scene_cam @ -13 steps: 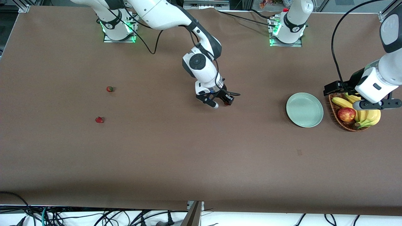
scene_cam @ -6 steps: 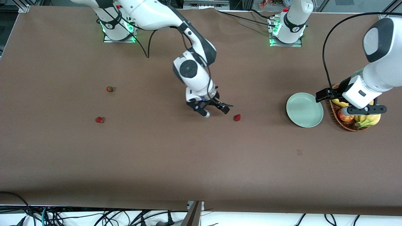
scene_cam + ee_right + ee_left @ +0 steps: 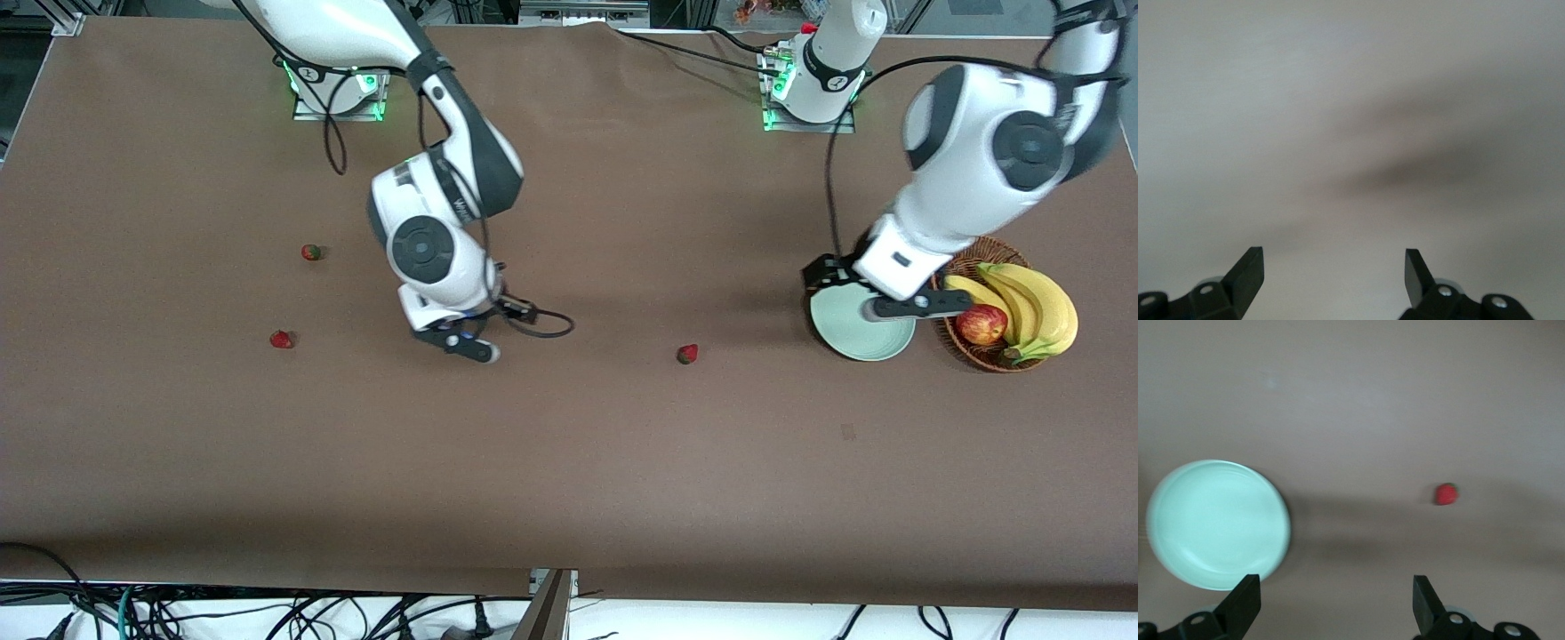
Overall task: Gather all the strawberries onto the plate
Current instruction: 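Reach the left gripper to the strawberry while the right gripper returns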
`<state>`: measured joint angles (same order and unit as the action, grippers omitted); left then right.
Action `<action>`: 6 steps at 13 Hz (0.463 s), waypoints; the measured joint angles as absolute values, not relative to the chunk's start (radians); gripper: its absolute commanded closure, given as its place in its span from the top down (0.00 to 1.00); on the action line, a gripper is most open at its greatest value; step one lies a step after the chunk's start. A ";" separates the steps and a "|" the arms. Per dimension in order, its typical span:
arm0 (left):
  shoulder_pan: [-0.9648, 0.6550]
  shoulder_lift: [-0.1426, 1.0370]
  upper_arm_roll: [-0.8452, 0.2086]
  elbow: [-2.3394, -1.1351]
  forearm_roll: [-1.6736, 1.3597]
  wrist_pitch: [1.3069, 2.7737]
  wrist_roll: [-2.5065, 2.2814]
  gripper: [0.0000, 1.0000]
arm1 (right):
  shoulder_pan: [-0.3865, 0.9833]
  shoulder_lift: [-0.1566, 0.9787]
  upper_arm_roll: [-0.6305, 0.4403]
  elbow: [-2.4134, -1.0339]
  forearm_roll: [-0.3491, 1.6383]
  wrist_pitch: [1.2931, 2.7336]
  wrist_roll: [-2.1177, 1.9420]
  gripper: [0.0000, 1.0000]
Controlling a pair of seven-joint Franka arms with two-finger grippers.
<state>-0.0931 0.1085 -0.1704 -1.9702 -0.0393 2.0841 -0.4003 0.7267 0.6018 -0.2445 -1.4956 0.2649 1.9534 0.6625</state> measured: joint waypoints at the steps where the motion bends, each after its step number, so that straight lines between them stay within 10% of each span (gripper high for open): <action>1: -0.094 0.136 -0.220 -1.985 -0.009 2.145 -0.498 1.00 | 0.726 0.563 -0.281 -1.569 0.240 1.957 0.574 0.94; 6: -0.112 0.430 -0.371 -1.966 0.317 2.439 -0.978 1.00 | 0.723 0.347 -0.489 -2.030 0.206 2.169 0.165 0.94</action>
